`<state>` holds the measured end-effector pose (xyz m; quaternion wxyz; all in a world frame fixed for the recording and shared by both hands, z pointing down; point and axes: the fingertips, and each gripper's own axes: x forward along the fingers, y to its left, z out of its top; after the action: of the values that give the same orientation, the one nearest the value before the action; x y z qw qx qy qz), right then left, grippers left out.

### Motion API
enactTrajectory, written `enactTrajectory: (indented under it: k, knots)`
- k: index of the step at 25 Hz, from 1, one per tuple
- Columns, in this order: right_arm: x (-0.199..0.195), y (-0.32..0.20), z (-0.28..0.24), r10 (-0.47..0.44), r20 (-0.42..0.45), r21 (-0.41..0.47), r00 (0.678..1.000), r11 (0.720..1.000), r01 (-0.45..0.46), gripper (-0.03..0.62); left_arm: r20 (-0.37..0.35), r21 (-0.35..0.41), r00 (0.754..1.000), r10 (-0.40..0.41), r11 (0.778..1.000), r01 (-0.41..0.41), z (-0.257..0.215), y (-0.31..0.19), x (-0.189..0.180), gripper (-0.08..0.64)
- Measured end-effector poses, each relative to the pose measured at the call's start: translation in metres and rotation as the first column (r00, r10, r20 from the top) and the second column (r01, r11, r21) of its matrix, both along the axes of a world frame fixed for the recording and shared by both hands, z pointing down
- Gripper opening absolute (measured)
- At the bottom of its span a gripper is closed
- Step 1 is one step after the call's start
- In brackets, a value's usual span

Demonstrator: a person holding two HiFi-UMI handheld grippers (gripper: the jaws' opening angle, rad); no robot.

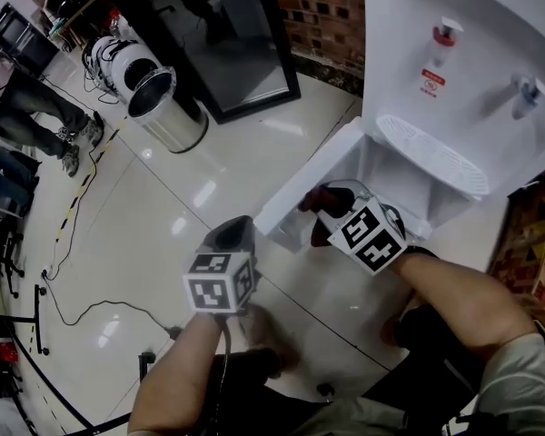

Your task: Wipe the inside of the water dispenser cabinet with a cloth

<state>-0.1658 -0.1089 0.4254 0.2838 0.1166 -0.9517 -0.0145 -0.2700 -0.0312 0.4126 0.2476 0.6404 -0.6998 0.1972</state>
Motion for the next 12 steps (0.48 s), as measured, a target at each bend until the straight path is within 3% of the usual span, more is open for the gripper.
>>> enactTrajectory:
  k: [7,9,12]
  knots:
    - [0.017,-0.062,0.010,0.191,0.013,-0.026,0.982,0.981,-0.190,0.112,0.001,-0.006,1.000,-0.002,1.000,0.002,0.002,0.000,0.001,0.000]
    - [0.023,-0.081,0.014,0.279,0.025,-0.065,0.960,0.959,-0.277,0.110,0.001,-0.011,1.000,0.000,1.000,0.000,0.004,-0.001,0.002,0.000]
    - [0.035,-0.108,0.019,0.429,0.052,-0.144,0.902,0.897,-0.419,0.110,0.000,-0.019,1.000,0.006,1.000,-0.006,0.006,-0.001,0.005,0.000]
